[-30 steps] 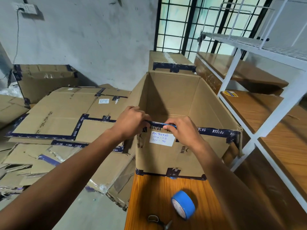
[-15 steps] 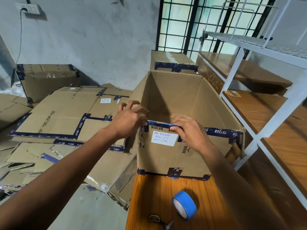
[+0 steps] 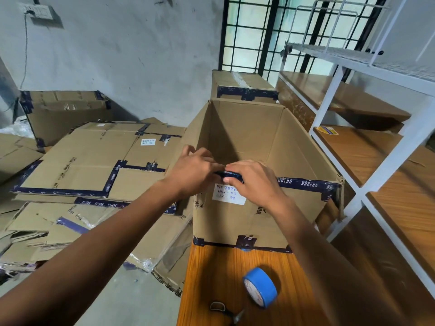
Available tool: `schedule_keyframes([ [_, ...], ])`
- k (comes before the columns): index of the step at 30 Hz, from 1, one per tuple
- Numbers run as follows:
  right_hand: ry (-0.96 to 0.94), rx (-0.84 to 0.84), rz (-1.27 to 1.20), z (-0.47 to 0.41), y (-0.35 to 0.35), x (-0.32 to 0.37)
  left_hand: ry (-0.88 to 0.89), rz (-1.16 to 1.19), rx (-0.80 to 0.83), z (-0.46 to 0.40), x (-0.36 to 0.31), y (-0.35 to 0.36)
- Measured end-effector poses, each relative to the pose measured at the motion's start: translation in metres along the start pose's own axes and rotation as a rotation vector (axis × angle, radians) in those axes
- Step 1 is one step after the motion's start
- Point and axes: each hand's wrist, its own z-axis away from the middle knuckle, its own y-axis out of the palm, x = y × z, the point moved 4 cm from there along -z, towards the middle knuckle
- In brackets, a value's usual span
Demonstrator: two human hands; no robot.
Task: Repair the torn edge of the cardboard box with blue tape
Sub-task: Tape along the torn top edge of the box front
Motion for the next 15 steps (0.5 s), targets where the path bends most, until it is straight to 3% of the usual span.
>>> schedule_keyframes([
  [6, 0.074, -0.142, -0.051, -0.005, 0.012, 0.007, -0.087, -0.035, -0.03, -0.008, -0.013, 0.018],
  [12, 0.096, -0.098, -0.077, -0.007, 0.013, 0.008, -0.071, -0.025, 0.0, -0.016, -0.012, 0.013],
  [15, 0.118, -0.082, 0.045, 0.0, 0.006, 0.006, -0.089, -0.057, -0.005, -0.016, -0.018, 0.011],
])
